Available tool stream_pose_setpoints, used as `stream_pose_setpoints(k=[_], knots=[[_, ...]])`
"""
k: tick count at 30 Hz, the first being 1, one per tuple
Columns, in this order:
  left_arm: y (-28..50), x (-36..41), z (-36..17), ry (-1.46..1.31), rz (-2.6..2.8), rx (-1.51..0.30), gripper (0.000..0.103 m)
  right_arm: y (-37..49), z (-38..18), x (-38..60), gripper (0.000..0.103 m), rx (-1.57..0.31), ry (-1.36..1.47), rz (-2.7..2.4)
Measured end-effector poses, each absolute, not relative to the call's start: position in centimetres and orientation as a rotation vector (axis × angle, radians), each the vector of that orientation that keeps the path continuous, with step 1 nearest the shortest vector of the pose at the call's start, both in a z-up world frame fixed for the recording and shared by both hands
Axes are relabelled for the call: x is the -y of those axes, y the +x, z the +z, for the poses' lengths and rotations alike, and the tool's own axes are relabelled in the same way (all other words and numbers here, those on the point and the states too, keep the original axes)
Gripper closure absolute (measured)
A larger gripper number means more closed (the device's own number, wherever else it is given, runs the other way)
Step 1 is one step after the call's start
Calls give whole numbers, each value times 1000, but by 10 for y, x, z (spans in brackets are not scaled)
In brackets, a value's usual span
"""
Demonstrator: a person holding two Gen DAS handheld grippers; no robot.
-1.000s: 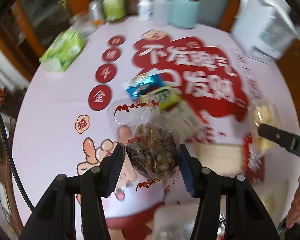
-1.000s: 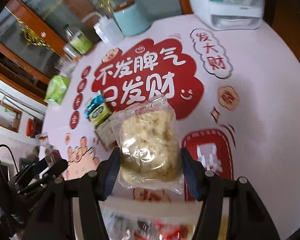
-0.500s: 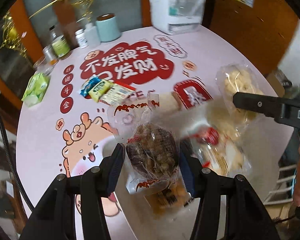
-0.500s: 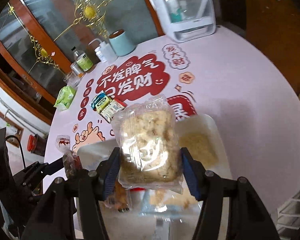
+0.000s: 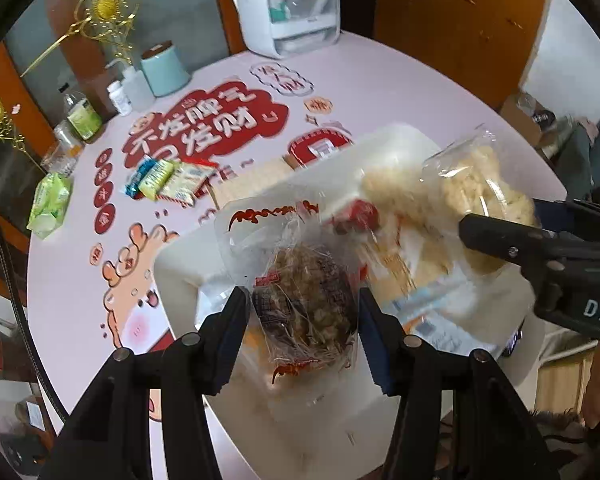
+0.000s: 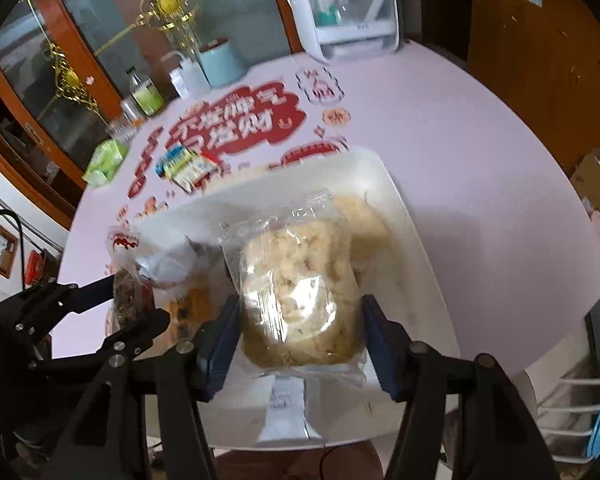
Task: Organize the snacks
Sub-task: 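Carry both bags over the white tray and release them inside, then grasp the beige wafer pack with the right gripper while the left reaches the white printed bag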
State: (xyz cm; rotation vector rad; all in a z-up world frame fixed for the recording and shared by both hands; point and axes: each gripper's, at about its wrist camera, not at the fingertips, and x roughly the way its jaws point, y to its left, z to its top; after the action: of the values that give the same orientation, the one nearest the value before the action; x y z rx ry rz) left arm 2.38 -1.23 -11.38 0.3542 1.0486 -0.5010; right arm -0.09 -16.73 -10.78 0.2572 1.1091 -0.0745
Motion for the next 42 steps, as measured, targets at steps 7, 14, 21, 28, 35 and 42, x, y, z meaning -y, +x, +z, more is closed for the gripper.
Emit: stream_pose_setpoints(k=[7, 14, 21, 28, 35, 42], knots=[[12, 18, -135, 397, -521, -1105, 50, -7, -122, 168, 43, -1161, 270, -80], [14, 16, -142, 406, -491, -1140, 28, 0, -133, 169, 40, -1209, 316, -75], [15, 14, -141, 416, -489, -1135, 18, 7, -121, 158, 27, -1149, 267, -58], [21, 7, -140, 399, -463, -1128, 18, 14, -123, 153, 27, -1173, 257, -41], [26, 0, -135, 355, -436, -1115, 18, 18, -119, 151, 27, -1172, 238, -45], [32, -8, -124, 304, -408, -1085, 18, 24, -114, 145, 27, -1176, 200, -31]])
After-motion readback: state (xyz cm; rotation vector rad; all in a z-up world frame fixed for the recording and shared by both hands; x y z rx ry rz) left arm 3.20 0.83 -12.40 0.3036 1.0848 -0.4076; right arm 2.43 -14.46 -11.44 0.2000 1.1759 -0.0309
